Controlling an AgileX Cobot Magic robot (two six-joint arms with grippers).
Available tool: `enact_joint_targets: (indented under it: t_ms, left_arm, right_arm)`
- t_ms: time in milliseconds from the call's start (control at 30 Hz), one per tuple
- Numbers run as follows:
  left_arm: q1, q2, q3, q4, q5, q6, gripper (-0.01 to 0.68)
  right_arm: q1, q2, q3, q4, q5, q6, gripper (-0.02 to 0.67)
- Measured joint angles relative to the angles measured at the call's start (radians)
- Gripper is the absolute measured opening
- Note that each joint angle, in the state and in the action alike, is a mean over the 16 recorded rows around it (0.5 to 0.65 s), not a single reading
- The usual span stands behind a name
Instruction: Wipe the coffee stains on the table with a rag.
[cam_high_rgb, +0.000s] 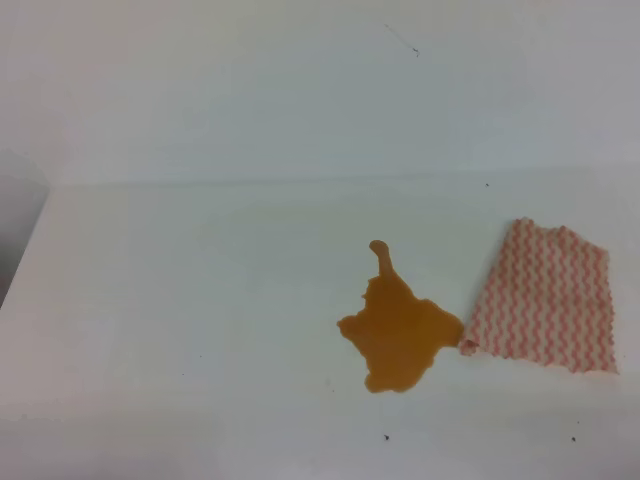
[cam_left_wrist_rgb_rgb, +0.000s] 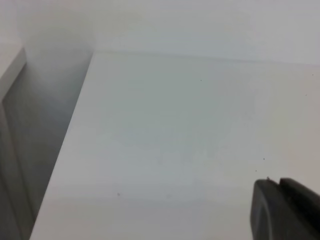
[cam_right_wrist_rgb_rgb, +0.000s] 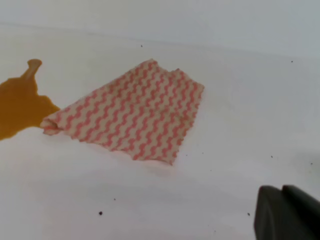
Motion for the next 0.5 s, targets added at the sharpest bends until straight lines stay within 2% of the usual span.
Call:
enact_joint_targets:
  t_ms: [500]
  left_arm:
    - [0.0,0.005,0.0,0.0,0.0,0.0,-0.003]
  right_arm:
    - [0.0,0.0,0.0,0.0,0.0,0.0,-0.002]
